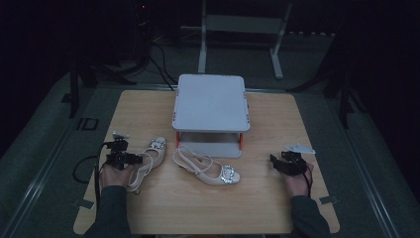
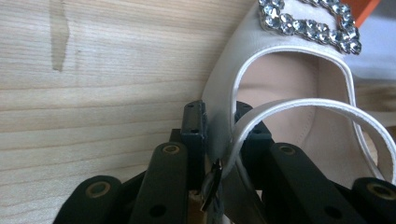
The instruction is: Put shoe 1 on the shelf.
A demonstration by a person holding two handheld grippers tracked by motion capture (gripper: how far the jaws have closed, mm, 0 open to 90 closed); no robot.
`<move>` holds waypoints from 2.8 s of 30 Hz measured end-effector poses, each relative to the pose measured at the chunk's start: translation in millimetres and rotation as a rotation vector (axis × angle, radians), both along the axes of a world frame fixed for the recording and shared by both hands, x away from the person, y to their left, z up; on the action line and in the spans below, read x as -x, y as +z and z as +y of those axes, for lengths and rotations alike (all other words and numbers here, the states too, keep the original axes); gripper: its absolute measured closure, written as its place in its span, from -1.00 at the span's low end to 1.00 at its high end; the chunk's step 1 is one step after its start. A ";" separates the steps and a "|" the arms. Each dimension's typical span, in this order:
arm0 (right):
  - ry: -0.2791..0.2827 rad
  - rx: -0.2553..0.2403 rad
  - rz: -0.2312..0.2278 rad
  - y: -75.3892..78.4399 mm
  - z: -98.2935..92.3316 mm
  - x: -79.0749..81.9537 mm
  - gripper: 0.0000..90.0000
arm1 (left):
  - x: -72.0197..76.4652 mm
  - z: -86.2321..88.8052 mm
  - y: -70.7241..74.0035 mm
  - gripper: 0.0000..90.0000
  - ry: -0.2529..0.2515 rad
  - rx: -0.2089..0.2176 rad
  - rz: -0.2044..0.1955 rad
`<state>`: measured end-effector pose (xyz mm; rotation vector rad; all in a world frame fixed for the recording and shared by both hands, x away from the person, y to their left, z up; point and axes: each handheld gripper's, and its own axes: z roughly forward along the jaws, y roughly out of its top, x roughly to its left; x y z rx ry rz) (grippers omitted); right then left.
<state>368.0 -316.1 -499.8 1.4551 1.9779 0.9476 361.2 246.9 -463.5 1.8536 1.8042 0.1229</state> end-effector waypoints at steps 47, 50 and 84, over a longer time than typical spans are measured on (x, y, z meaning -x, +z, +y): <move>0.000 -0.004 0.004 0.0 0.7 -2.0 0.00 | -29.4 6.5 83.4 0.81 0.139 0.166 -0.167; 0.001 -0.004 0.004 0.0 0.7 -2.0 0.00 | -33.2 6.1 93.1 0.81 0.143 0.172 -0.183; 0.005 -0.008 0.004 0.0 0.6 -3.6 0.00 | -76.6 -16.1 165.9 0.81 0.155 0.221 -0.232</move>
